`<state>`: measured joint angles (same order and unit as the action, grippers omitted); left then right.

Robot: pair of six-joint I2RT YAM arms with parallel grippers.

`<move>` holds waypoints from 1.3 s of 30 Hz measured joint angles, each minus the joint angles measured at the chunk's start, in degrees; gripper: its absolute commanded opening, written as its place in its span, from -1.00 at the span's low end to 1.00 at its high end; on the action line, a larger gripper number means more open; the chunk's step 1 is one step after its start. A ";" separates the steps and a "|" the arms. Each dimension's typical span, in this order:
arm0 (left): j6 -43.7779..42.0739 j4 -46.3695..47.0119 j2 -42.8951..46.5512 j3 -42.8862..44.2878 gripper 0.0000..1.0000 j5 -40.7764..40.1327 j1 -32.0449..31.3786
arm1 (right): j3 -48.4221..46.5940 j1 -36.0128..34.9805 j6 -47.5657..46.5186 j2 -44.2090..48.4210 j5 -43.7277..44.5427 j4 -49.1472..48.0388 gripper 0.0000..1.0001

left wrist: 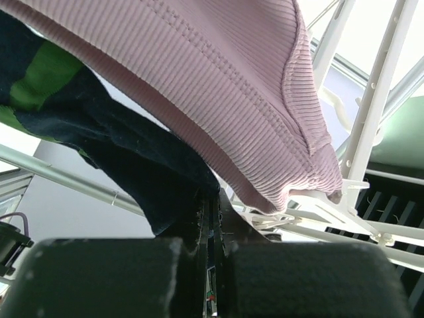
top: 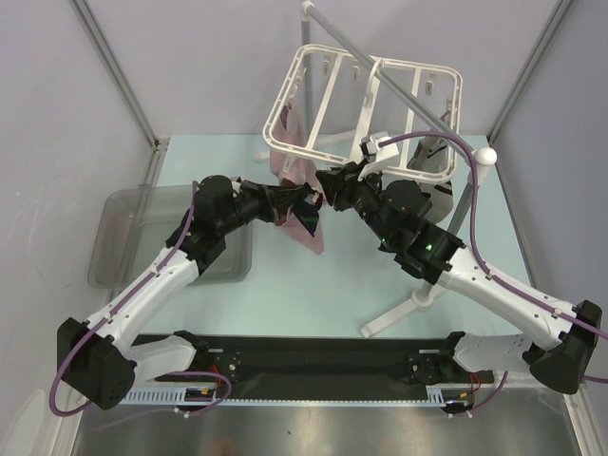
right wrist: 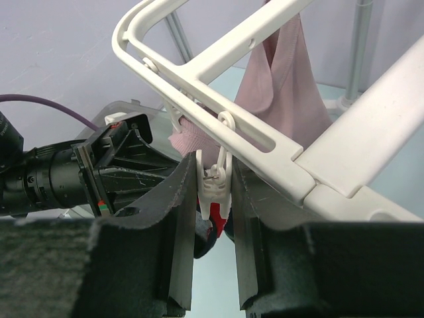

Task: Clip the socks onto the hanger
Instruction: Clamp the sock onto the hanger.

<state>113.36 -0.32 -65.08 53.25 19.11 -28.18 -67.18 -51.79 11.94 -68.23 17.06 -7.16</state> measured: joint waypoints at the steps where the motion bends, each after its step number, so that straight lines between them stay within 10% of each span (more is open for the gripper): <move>1: 0.15 0.00 0.00 0.00 -1.00 -0.11 0.00 | 0.09 0.00 0.00 0.00 0.00 -0.02 -1.00; 39: 0.26 2.71 -1.90 1.33 -1.00 -0.90 -2.29 | 1.60 0.28 0.02 0.83 -0.92 -1.51 -1.00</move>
<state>113.62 2.39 -66.98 54.59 18.22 -30.48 -65.58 -51.51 11.97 -67.40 16.14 -8.67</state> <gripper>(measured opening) 0.012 0.282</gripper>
